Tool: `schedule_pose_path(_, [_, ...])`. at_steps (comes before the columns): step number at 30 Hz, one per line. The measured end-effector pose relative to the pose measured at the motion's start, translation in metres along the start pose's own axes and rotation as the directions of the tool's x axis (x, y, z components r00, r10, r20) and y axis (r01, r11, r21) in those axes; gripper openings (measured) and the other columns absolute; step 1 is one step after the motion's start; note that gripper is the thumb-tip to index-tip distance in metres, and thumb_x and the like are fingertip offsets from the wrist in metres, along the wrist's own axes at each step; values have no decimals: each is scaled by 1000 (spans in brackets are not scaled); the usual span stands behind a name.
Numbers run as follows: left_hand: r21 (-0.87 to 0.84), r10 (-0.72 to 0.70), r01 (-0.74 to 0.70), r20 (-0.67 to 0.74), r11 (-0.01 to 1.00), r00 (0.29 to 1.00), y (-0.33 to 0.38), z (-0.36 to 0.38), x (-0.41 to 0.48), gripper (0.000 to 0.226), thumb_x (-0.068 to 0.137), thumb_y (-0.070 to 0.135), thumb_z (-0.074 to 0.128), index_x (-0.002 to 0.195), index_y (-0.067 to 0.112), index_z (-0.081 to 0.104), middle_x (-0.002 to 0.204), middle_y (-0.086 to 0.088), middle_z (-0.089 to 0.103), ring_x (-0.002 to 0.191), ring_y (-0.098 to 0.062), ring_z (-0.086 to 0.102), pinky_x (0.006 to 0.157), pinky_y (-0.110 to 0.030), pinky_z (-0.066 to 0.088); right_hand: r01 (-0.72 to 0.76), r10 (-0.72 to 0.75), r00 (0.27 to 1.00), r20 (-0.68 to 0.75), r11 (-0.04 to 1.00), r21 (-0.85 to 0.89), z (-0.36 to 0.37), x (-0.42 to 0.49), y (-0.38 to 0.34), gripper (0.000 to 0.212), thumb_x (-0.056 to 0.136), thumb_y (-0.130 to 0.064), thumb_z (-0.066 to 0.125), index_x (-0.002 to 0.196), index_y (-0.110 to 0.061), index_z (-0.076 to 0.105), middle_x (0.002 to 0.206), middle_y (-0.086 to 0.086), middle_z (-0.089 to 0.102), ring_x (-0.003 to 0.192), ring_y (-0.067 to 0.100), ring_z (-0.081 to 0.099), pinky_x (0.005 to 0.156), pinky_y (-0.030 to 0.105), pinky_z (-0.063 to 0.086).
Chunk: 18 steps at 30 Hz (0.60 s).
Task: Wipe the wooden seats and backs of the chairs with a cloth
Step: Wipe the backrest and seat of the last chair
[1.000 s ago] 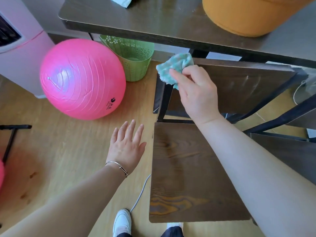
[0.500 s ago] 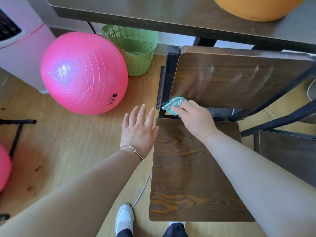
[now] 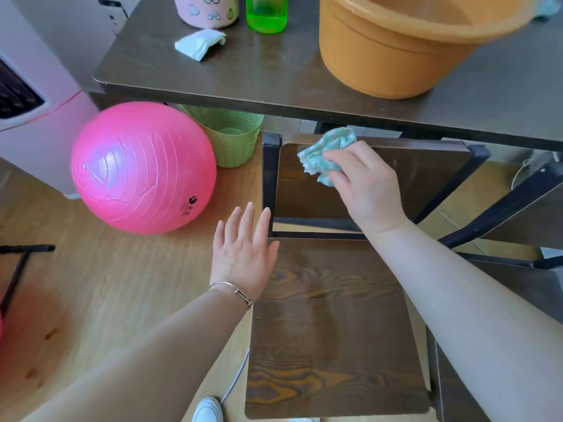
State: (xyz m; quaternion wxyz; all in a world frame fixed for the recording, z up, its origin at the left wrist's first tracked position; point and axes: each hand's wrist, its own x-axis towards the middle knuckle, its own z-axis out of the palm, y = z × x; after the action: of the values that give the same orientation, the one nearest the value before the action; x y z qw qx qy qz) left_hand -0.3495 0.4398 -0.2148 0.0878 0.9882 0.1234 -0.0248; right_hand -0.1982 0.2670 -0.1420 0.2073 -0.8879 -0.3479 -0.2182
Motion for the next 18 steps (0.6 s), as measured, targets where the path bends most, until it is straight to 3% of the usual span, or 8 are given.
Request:
schedule_pose_path(4, [-1,-5,5,3,1000,1000,6,2,-1,61,98,47,34,153,24,22,158,-9,26,146,-31,19,117,-51,20,-90,92,994,-56,995,45,10,-9,1,22,88,-20,72,104,-5,68,105,12,67,97,23,67,75,28,56])
schedule_pose_path(7, [-8,-16,16,18,1000,1000,5,9,-5,61,98,47,31,153,25,18,159,-7,22,147,-30,15,118,-49,17,-259,263,965,-15,959,112,30,-32,-3,25,87,-26,73,103,-7,66,108,9,67,99,19,66,72,20,51])
schedule_pose_path(12, [-21,-22,23,42,1000,999,1,22,-13,61,98,48,29,153,24,19,160,-7,21,147,-29,13,119,-49,17,-589,574,808,133,786,190,83,-88,-10,23,89,-31,69,98,-12,59,111,4,63,98,16,64,73,22,56])
schedule_pose_path(15, [-21,-28,29,48,999,998,-4,26,-18,61,97,48,31,152,23,22,159,-7,23,147,-30,15,118,-50,18,-653,645,755,115,726,215,97,-96,-14,25,90,-34,69,94,-12,57,105,1,61,90,13,61,71,32,59])
schedule_pose_path(18, [-16,-32,33,53,999,998,-5,24,-21,61,97,48,30,153,23,22,159,-7,23,147,-29,15,118,-50,18,-624,625,777,79,748,227,86,-85,-16,27,91,-39,66,94,-14,57,103,0,62,90,13,62,69,26,58])
